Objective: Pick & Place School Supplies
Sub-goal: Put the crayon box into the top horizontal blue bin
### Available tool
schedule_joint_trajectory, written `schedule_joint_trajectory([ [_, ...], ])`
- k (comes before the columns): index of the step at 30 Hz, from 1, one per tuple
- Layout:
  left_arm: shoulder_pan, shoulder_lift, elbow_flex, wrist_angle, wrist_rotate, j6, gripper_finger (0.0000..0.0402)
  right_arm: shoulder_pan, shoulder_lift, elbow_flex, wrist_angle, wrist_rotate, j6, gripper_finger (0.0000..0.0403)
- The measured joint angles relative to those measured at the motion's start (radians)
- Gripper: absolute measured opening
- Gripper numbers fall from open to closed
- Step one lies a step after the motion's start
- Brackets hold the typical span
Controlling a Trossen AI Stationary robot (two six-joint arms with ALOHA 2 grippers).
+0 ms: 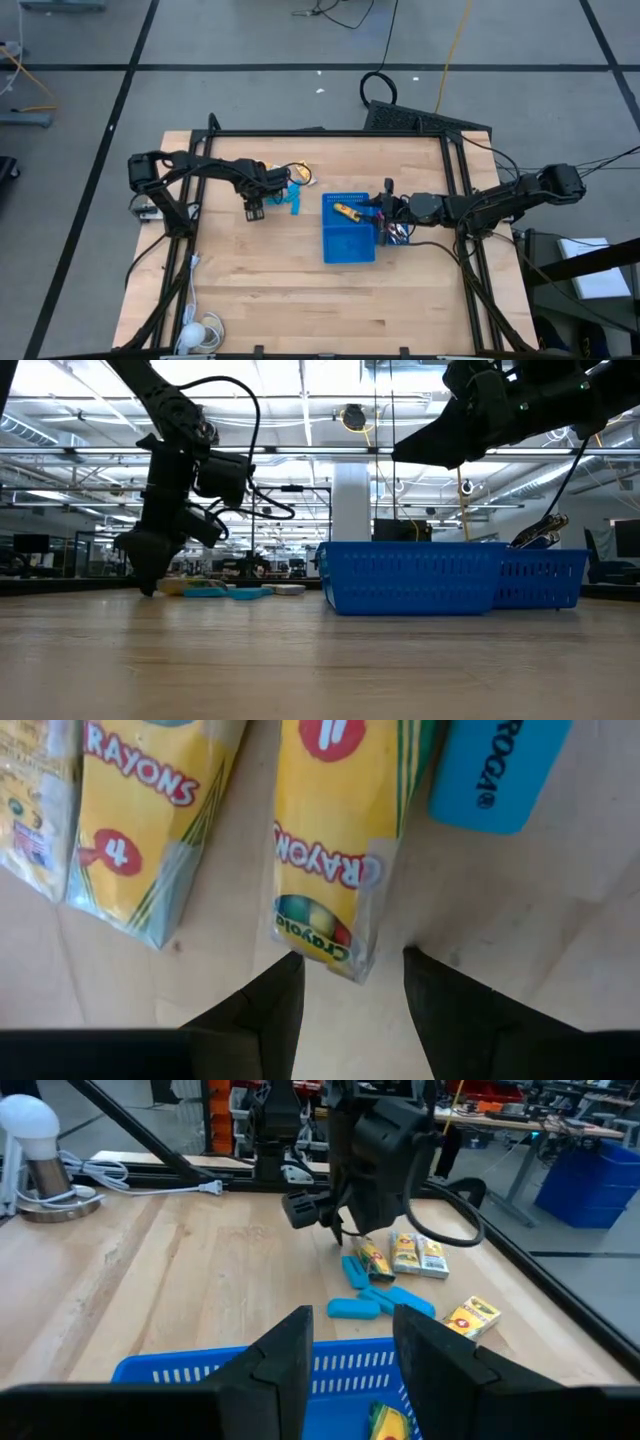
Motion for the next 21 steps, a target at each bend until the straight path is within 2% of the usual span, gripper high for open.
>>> schedule_joint_trajectory([
  [12,-0.01,0.001,0.002,0.02,-0.004,0.032,0.0179,0.0,0.0,0.0,-0.003,-0.014,-0.004,0.0132],
  [21,-0.006,-0.101,-0.002,0.135,0.002,0.039,0.0179,0.0,0.0,0.0,-0.007,-0.014,-0.007,0.0132],
])
